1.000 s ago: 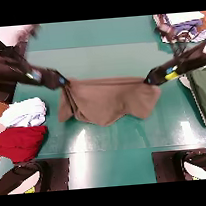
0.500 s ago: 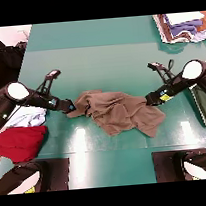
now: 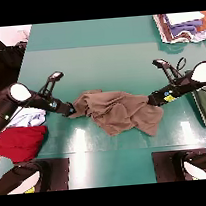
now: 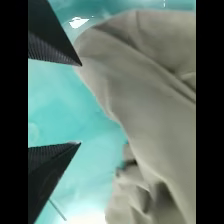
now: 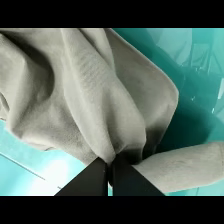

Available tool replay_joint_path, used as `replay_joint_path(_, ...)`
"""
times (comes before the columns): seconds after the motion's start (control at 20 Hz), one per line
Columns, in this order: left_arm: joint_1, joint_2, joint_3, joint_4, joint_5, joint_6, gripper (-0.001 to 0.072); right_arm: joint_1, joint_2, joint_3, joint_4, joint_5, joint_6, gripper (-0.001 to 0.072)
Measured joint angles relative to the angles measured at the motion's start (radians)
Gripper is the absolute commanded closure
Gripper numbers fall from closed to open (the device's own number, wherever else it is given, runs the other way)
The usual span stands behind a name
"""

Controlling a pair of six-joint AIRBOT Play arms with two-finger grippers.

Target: Fold the shirts.

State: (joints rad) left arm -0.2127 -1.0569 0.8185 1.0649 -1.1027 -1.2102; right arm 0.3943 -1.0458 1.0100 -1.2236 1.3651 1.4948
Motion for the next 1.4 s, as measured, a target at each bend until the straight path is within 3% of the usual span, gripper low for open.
replay_joint_path(0.1,0.000,0.000,-0.056,-0.001,0.062,0.017,0.0153,0.000,0.003,0.000,0.001,0.000,0.003,0.0697)
replay_joint_path(0.2,0.000,0.000,-0.096,-0.002,0.138,0.028,0.0309,0.000,0.005,0.000,0.002,-0.001,0.006,0.0696)
replay_joint_path(0.25,0.001,0.000,-0.109,-0.002,0.169,0.031,0.0347,0.000,0.005,0.000,0.002,0.000,0.011,0.0696)
replay_joint_path(0.45,0.000,0.000,-0.133,-0.003,0.246,0.038,0.0350,0.001,0.006,0.000,0.017,0.005,0.022,0.0696)
replay_joint_path(0.5,0.000,0.000,-0.136,-0.003,0.256,0.038,0.0411,0.004,0.006,0.000,0.025,0.003,0.023,0.0696)
replay_joint_path(0.55,0.000,0.000,-0.137,-0.003,0.264,0.039,0.0651,0.008,0.006,0.000,0.032,-0.001,0.023,0.0696)
replay_joint_path(0.8,0.000,0.000,-0.135,0.004,0.283,0.040,0.0676,0.029,0.008,0.000,0.046,-0.007,0.026,0.0696)
replay_joint_path(0.95,0.013,0.007,-0.066,0.100,0.271,0.006,0.0675,0.050,0.040,-0.021,0.050,0.036,0.031,0.0695)
replay_joint_path(1.0,0.020,0.011,-0.030,0.144,0.262,-0.005,0.0675,0.063,0.066,-0.043,0.051,0.042,0.038,0.0633)
replay_joint_path(1.05,0.028,0.016,0.011,0.190,0.254,-0.016,0.0675,0.075,0.094,-0.068,0.051,0.048,0.047,0.0402)
replay_joint_path(1.1,0.034,0.019,0.054,0.230,0.248,-0.023,0.0676,0.086,0.124,-0.095,0.053,0.058,0.056,0.0243)
replay_joint_path(1.4,0.047,0.025,0.193,0.334,0.242,-0.042,0.0675,-0.019,0.288,-0.197,0.053,0.068,0.112,0.0239)
